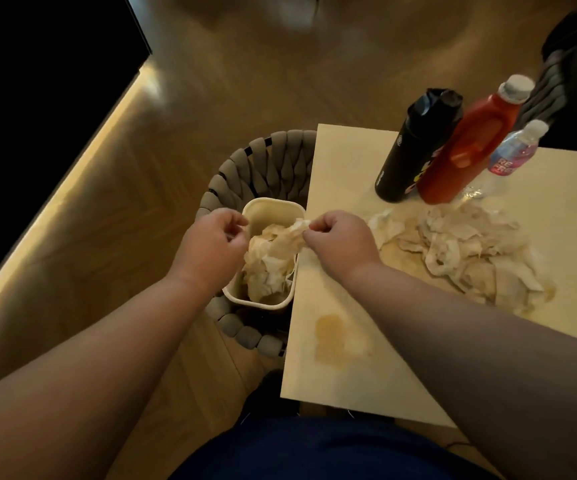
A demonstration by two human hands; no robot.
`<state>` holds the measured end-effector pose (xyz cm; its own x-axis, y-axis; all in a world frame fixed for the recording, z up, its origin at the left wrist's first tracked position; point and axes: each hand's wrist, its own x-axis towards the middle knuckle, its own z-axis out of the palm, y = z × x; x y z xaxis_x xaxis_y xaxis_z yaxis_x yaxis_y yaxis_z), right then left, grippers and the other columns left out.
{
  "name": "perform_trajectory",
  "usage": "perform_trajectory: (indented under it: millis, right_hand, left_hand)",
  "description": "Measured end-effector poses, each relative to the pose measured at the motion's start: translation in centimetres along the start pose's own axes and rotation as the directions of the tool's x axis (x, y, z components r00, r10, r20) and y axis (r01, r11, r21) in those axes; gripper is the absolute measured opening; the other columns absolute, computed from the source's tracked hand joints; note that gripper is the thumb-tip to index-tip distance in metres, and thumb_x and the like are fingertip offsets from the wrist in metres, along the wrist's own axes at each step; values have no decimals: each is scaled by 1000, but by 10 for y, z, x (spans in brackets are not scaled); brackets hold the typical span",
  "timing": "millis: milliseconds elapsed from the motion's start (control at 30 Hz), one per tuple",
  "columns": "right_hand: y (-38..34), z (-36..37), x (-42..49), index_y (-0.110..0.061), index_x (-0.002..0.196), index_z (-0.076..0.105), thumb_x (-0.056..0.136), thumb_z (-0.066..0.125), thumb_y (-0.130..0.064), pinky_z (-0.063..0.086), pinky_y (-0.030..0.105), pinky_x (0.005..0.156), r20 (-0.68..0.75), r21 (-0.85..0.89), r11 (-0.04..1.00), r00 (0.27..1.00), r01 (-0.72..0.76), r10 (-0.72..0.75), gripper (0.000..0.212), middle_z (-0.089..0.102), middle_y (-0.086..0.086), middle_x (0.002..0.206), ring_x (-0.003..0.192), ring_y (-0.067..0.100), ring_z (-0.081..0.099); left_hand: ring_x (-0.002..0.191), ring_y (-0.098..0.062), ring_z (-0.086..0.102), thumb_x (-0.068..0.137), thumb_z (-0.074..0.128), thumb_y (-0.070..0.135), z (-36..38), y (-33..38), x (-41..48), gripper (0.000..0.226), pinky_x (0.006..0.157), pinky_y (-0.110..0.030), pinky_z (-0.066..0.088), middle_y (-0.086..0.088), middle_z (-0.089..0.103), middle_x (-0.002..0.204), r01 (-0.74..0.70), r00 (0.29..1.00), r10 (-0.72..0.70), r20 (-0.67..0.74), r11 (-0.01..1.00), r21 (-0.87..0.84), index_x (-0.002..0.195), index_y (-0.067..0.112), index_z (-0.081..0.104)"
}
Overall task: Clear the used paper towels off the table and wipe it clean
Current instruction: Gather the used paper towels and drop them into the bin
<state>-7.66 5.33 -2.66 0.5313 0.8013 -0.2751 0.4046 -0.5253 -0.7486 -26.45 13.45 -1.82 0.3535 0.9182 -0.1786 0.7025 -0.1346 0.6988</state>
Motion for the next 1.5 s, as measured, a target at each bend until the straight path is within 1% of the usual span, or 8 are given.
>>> perform_trajectory:
  millis: [200,367,500,733,833,1033,1267,1500]
  right_hand:
    - [3,43,12,-24,135,62,94,67,-25,51,25,78,189,-112,993,982,33,-11,42,65,-4,124,104,17,63]
    - [25,26,5,-23,139,60,93,69,-30,50,27,85,137,-91,996,990,-17,29,48,63,-3,133,114,17,61]
    - [45,-17,-5,-23,137,62,92,69,-32,53,31,93,9,-71,996,998,-62,63,46,65,-2,130,116,16,62]
    - [109,-127,-31,-22,128,69,89,70,-33,45,27,78,-234,-69,977,955,-204,183,41,67,-6,105,95,12,62]
    - [145,-160,-46,-21,126,70,87,70,-31,45,27,77,-309,-60,953,913,-298,266,41,67,-2,108,94,15,62]
    - [204,-182,-70,-19,129,68,87,70,-30,42,26,80,-355,-56,913,863,-404,360,43,67,0,115,100,17,61]
    - [238,-170,-74,-19,126,70,89,66,-35,47,30,79,-320,-43,900,859,-434,399,40,68,0,103,97,21,62]
    - [243,-175,-64,-24,139,55,81,76,-45,49,37,94,-389,-48,924,860,-378,332,66,55,4,126,111,23,58]
  left_hand:
    - [81,-10,66,100,62,17,-2,-14,-12,20,63,-23,56,8,66,97,20,1000,-20,10,1000,5,118,24,66]
    - [86,-8,65,99,64,19,6,-15,-9,24,63,-19,54,11,66,101,19,999,-19,35,1000,4,122,24,66]
    - [86,-10,66,99,65,21,25,1,-6,22,66,-25,60,8,66,103,-29,998,28,64,1000,13,121,25,65]
    - [88,-7,64,96,69,28,83,63,6,24,81,-36,61,14,65,99,-177,976,170,136,984,34,120,28,68]
    - [87,-8,63,96,67,32,114,90,8,24,78,-35,60,15,64,102,-224,957,206,205,972,70,120,31,66]
    - [96,-12,62,96,65,33,176,123,1,25,84,-36,57,14,63,106,-309,896,252,366,945,106,120,33,66]
    - [89,-7,60,95,65,32,226,142,-9,28,71,-27,52,14,61,105,-353,866,262,425,924,148,124,30,65]
    - [93,-10,60,93,70,35,239,161,-8,44,71,-27,49,11,60,112,-360,862,273,426,923,137,135,30,57]
